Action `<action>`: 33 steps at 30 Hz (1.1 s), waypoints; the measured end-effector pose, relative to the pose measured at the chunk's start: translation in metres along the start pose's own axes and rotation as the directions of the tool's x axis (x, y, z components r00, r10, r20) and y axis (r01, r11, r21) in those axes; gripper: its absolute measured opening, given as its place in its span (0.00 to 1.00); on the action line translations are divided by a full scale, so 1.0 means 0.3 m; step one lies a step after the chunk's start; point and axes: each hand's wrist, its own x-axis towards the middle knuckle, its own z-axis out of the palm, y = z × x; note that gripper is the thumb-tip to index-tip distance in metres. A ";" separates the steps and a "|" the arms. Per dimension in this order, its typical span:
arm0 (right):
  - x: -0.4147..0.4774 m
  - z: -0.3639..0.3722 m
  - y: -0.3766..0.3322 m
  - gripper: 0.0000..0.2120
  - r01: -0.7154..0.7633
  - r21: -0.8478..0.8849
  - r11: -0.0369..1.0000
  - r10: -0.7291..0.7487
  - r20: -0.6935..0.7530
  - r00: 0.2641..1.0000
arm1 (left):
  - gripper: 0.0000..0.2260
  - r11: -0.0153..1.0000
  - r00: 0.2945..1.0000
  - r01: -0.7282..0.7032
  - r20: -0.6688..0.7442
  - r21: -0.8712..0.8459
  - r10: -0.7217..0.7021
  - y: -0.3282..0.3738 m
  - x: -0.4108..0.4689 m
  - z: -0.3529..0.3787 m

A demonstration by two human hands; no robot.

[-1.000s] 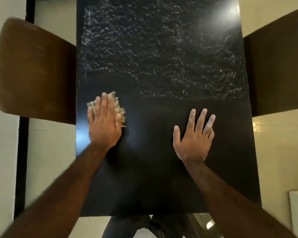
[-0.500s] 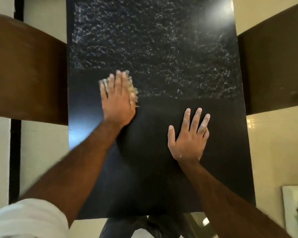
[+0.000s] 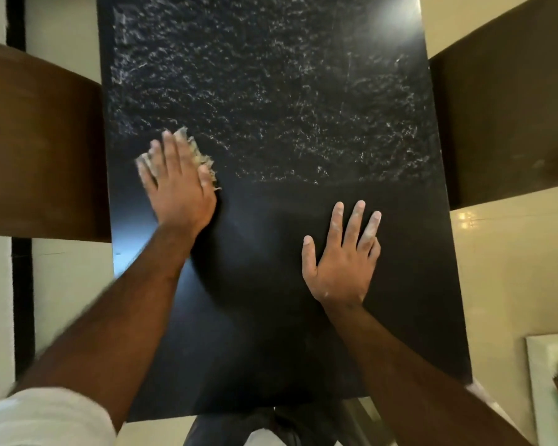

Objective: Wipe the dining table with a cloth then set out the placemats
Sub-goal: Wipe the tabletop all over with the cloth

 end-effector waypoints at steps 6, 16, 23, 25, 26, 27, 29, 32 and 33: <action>-0.003 -0.001 0.003 0.40 0.006 0.002 1.000 -0.006 0.012 1.000 | 0.34 0.943 0.942 -0.331 0.072 0.022 0.329 0.330 -0.151 0.049; 0.000 0.010 0.010 0.39 -0.005 0.027 1.000 0.005 0.002 1.000 | 0.33 0.990 0.988 -0.134 0.084 0.034 0.131 0.023 -0.100 0.007; 0.002 0.017 0.012 0.36 -0.008 0.120 0.993 0.015 -0.062 0.998 | 0.33 0.962 0.961 -0.274 0.051 0.018 0.273 0.353 -0.005 0.042; -0.003 0.011 0.018 0.36 -0.028 0.247 0.969 0.046 -0.067 0.997 | 0.34 0.926 0.926 -0.376 0.041 0.014 0.375 0.441 -0.061 0.050; -0.005 0.007 0.023 0.37 -0.041 0.318 0.947 0.064 -0.062 0.996 | 0.34 0.907 0.906 -0.422 0.044 0.010 0.421 0.481 -0.096 0.056; -0.006 0.002 0.026 0.37 -0.045 0.378 0.925 0.073 -0.061 0.995 | 0.34 0.891 0.890 -0.453 0.056 0.011 0.452 0.513 -0.125 0.059; -0.007 -0.005 0.030 0.37 -0.043 0.449 0.892 0.081 -0.067 0.994 | 0.34 0.879 0.876 -0.477 0.083 0.014 0.475 0.547 -0.158 0.067; -0.002 -0.010 0.027 0.36 -0.069 0.487 0.871 0.124 -0.080 0.989 | 0.33 0.870 0.866 -0.491 0.081 -0.048 0.493 0.509 -0.149 0.030; 0.005 -0.016 0.023 0.36 -0.065 0.482 0.874 0.123 -0.090 0.988 | 0.33 0.880 0.878 -0.471 0.061 -0.062 0.474 0.468 -0.144 0.010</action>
